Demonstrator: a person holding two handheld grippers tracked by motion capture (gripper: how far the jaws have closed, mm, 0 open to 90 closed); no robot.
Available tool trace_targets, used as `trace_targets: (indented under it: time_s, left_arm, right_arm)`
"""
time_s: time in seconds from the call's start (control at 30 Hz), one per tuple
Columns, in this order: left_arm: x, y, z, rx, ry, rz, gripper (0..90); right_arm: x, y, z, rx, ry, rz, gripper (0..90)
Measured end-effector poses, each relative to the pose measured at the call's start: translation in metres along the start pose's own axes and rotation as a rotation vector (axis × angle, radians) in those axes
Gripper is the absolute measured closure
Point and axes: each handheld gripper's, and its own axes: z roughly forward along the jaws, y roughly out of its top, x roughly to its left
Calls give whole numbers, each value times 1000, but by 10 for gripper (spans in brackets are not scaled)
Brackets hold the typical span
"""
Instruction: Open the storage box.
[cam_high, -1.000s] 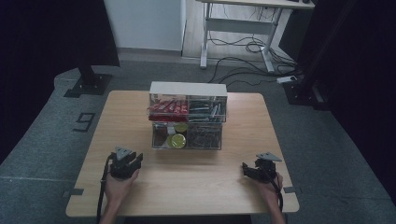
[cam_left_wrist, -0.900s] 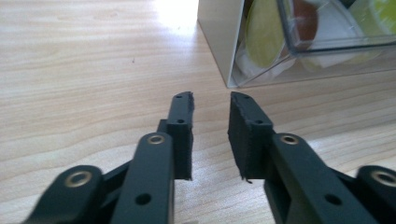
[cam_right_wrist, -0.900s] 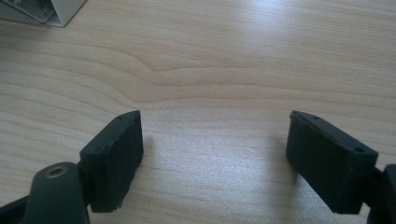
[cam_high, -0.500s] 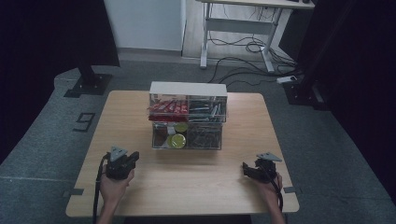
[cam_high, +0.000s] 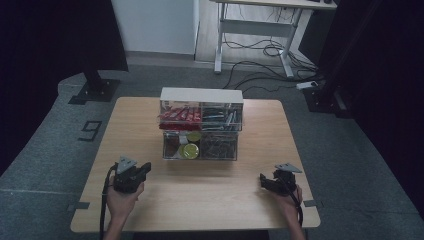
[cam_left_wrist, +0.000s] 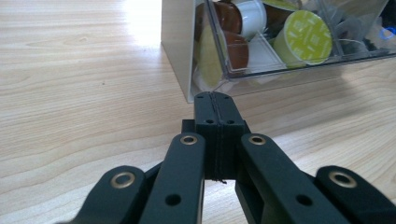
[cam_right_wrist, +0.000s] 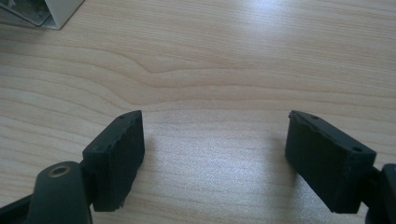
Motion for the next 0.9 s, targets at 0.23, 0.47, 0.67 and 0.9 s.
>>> trace_targets:
  time_s: [0.23,0.47,0.67,0.9]
  left_arm:
    - [-5,5,-4,-14,-24,7,900]
    - [-9,18,-16,-44,-17,27,900]
    - [-14,26,-19,-64,-41,30,900]
    - [-22,43,-27,-88,-70,45,900]
  right_arm:
    - [0,0,0,-1,-3,1,197]
    - [0,0,0,-1,-6,3,200]
    - [0,0,0,-1,-6,3,200]
    - [0,0,0,-1,-6,3,200]
